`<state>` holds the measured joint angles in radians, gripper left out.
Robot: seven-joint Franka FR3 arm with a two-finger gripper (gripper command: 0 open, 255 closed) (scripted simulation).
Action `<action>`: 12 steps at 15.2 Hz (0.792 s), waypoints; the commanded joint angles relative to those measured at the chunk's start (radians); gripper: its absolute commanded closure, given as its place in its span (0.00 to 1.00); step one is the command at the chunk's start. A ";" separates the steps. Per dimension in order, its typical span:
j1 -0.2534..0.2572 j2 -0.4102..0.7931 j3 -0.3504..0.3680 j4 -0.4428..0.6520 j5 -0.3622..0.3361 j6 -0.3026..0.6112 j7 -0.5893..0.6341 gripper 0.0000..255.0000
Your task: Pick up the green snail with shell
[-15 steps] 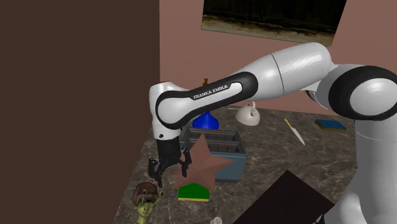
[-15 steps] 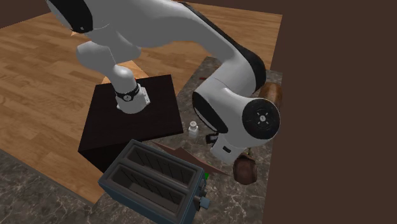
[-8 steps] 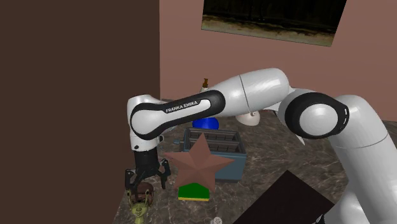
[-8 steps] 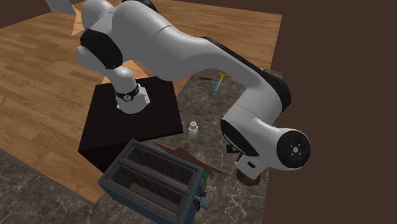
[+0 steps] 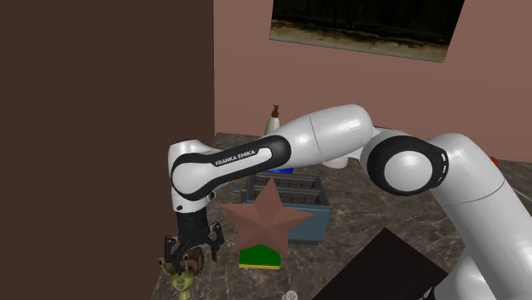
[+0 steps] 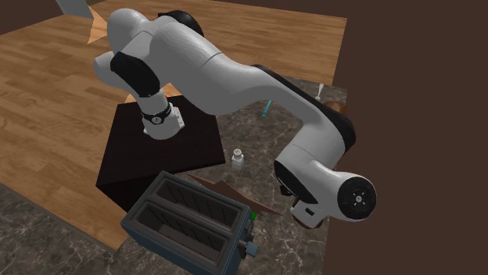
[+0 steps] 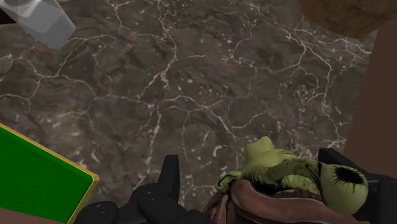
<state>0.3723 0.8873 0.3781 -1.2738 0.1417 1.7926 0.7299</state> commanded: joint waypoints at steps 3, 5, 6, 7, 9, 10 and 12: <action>-0.001 0.007 -0.003 -0.013 -0.002 0.009 -0.003 1.00; 0.005 0.022 -0.004 0.004 -0.004 0.008 -0.001 1.00; 0.003 0.024 -0.005 0.013 -0.005 -0.001 -0.003 1.00; 0.007 0.037 -0.007 0.040 -0.008 -0.014 -0.001 1.00; 0.000 0.021 -0.006 0.001 -0.005 0.007 -0.007 1.00; 0.009 0.039 -0.007 0.039 -0.009 -0.011 0.001 1.00; 0.009 0.000 -0.016 -0.005 0.010 -0.004 -0.005 1.00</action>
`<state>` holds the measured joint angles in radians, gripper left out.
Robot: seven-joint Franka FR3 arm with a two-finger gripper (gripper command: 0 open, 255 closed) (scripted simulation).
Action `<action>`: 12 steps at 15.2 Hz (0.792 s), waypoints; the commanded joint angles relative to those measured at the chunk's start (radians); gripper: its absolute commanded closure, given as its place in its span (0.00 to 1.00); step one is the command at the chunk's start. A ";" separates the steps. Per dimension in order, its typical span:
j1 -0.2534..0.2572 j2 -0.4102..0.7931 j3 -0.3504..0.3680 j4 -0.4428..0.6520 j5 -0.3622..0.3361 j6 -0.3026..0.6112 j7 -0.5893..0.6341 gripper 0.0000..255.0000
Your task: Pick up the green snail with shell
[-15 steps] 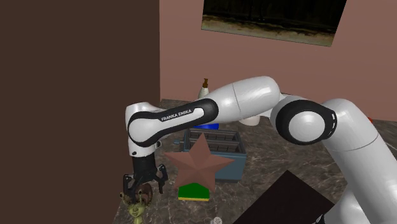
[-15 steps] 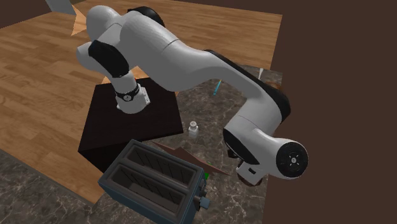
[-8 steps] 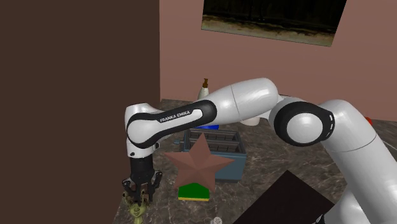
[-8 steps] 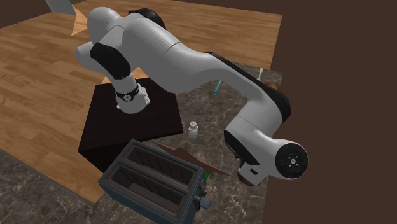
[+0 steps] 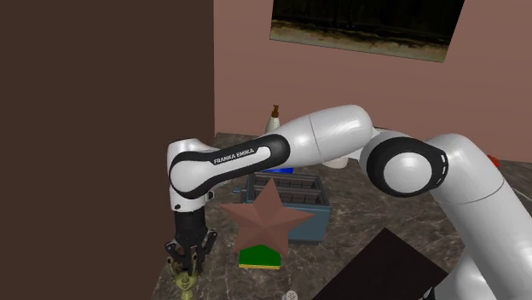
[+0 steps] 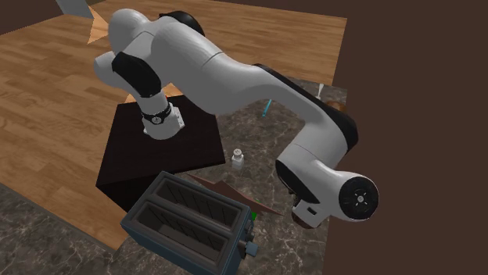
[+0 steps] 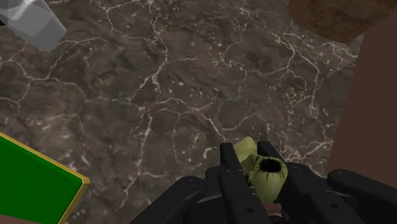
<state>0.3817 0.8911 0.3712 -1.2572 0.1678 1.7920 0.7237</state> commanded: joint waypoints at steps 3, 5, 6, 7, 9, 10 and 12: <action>-0.002 -0.026 -0.007 -0.018 -0.012 -0.027 0.007 1.00; -0.004 -0.040 -0.005 -0.015 -0.009 -0.043 0.012 1.00; -0.005 -0.047 -0.003 -0.013 -0.008 -0.051 0.015 1.00; -0.005 -0.053 -0.002 -0.011 -0.007 -0.059 0.018 1.00; -0.007 -0.066 0.000 -0.005 -0.005 -0.076 0.023 1.00; -0.008 -0.072 0.001 -0.002 -0.004 -0.085 0.026 1.00; -0.009 -0.083 0.004 0.006 -0.002 -0.103 0.031 1.00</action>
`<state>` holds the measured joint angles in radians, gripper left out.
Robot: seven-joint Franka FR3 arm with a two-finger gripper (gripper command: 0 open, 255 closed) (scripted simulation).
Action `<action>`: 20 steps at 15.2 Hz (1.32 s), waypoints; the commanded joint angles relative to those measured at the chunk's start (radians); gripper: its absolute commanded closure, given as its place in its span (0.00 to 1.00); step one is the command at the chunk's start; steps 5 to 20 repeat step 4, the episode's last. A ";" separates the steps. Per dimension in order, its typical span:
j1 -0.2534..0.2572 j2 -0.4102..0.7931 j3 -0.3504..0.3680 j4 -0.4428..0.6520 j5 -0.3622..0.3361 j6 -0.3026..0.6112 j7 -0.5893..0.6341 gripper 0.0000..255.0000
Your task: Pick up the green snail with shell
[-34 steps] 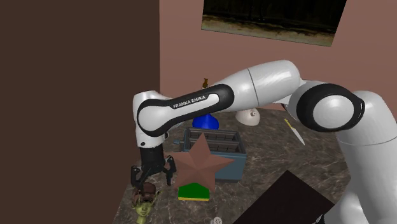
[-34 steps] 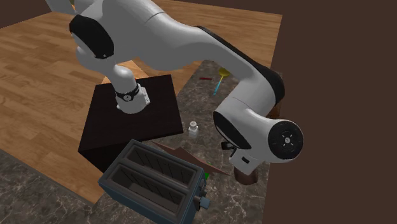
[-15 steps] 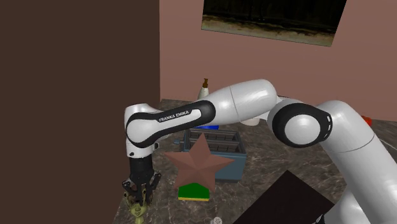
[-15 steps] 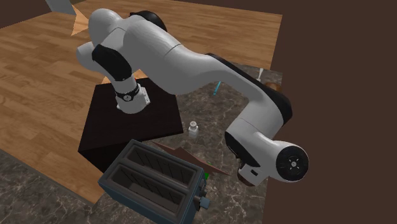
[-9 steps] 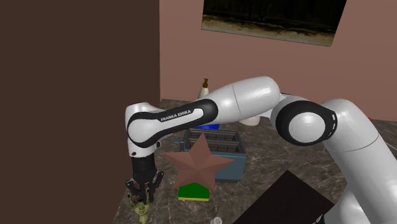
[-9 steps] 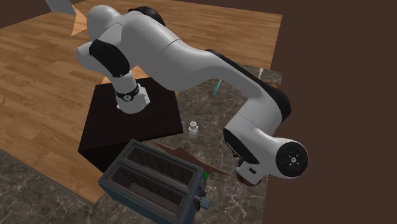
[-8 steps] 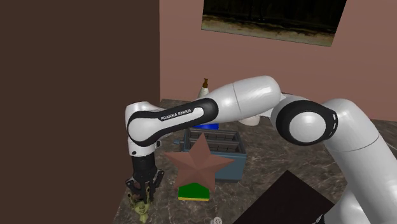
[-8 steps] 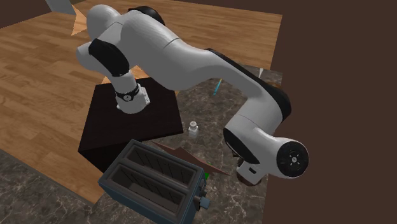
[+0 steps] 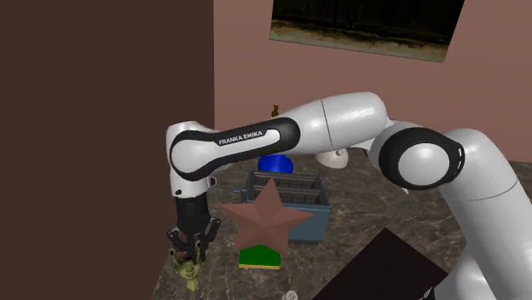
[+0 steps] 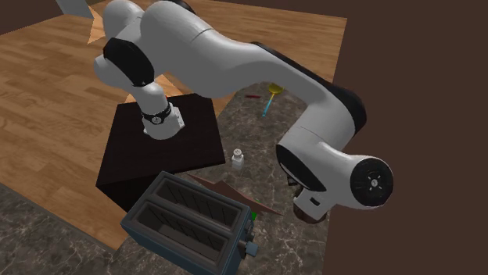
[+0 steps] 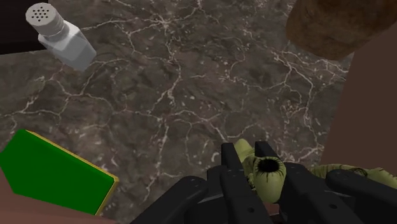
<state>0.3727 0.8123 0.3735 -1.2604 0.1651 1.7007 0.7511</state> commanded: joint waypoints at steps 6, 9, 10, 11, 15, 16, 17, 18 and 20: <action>-0.001 -0.016 0.004 0.018 0.003 -0.031 0.010 1.00; -0.001 -0.016 0.004 0.018 0.003 -0.031 0.010 1.00; -0.001 -0.016 0.004 0.018 0.003 -0.031 0.010 1.00; -0.001 -0.016 0.004 0.018 0.003 -0.031 0.010 1.00; -0.001 -0.016 0.004 0.018 0.003 -0.031 0.010 1.00; -0.001 -0.016 0.004 0.018 0.003 -0.031 0.010 1.00; -0.001 -0.016 0.004 0.018 0.003 -0.031 0.010 1.00; -0.001 -0.016 0.004 0.018 0.003 -0.031 0.010 1.00; -0.001 -0.016 0.004 0.018 0.003 -0.031 0.010 1.00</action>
